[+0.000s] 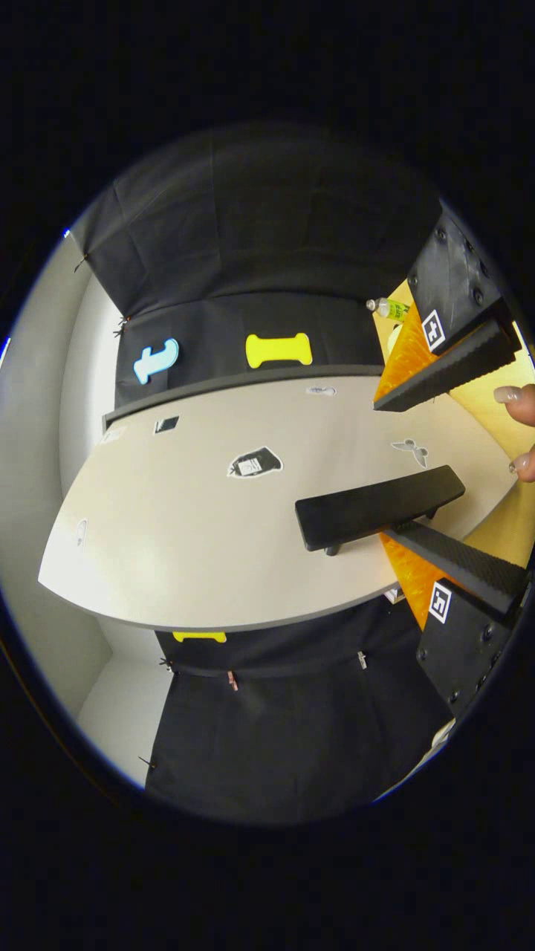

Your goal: Open the shoe cabinet door, grab the shoes and put them into the shoe cabinet, then close the shoe cabinet door.

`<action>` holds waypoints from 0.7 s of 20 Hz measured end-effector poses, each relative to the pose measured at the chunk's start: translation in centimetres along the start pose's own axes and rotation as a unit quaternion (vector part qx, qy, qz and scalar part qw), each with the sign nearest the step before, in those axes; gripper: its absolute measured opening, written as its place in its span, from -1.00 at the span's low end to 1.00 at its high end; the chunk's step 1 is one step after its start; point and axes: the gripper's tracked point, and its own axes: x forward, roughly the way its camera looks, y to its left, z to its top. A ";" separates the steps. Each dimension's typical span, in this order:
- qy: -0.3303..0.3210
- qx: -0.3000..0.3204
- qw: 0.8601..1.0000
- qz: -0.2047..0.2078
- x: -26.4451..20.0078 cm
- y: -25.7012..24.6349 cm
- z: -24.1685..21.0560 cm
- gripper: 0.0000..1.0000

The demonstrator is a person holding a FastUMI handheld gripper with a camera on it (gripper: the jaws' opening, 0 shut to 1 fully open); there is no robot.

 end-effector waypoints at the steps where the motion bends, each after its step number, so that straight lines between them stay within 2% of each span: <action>1: 0.000 -0.004 1.000 0.009 0.5 1.1 -0.1 0.95; 7: 0.003 -0.022 0.999 0.035 2.4 4.8 -0.4 1.00; 14: 0.007 -0.030 0.999 0.035 2.9 5.3 -0.2 1.00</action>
